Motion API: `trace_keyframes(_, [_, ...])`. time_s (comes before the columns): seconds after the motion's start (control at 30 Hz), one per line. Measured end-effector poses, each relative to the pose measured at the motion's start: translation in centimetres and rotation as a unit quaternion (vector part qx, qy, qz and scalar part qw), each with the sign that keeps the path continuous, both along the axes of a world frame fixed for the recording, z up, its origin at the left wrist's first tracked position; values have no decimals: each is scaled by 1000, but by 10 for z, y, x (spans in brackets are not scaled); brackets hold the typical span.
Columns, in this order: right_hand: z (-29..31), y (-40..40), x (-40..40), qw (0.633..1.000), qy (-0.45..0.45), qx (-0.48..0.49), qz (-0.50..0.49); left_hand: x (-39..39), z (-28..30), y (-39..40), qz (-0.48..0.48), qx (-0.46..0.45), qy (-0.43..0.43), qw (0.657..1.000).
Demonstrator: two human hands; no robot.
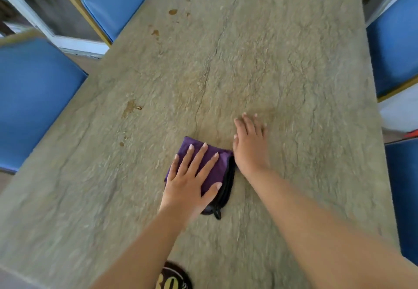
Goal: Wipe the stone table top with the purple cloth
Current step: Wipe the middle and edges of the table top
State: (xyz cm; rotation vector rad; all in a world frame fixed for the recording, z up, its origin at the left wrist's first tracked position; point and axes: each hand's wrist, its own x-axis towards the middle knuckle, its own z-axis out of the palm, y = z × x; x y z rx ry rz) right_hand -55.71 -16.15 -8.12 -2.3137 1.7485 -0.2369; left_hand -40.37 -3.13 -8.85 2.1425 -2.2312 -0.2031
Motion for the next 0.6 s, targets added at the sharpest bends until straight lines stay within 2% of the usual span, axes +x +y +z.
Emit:
trace_keyframes(0.07, [0,35,14,998,-63,11,19,29,2,26,-46,-8,-5,999])
trace_keyframes(0.1, [0,53,21,996,-88,15,28,47,4,33,-39,-6,-10,999])
trace_keyframes(0.17, [-2,86,29,993,-105,14,47,77,6,31,51,11,-15,999])
trace_keyframes(0.27, [-5,107,26,993,-79,8,84,87,7,5,229,25,-7,973])
trace_keyframes(0.33, [-1,106,24,989,-122,23,82,73,6,-5,275,32,2,961])
trace_keyframes(0.4, [8,102,26,976,-203,59,45,52,4,5,231,22,-8,973])
trace_keyframes(0.47, [18,102,30,964,-259,62,-3,34,2,30,128,19,-17,991])
trace_keyframes(0.53, [25,111,34,966,-256,24,-30,31,2,53,26,28,4,999])
trace_keyframes(0.6, [28,125,41,976,-217,-22,-6,46,7,65,-30,35,64,997])
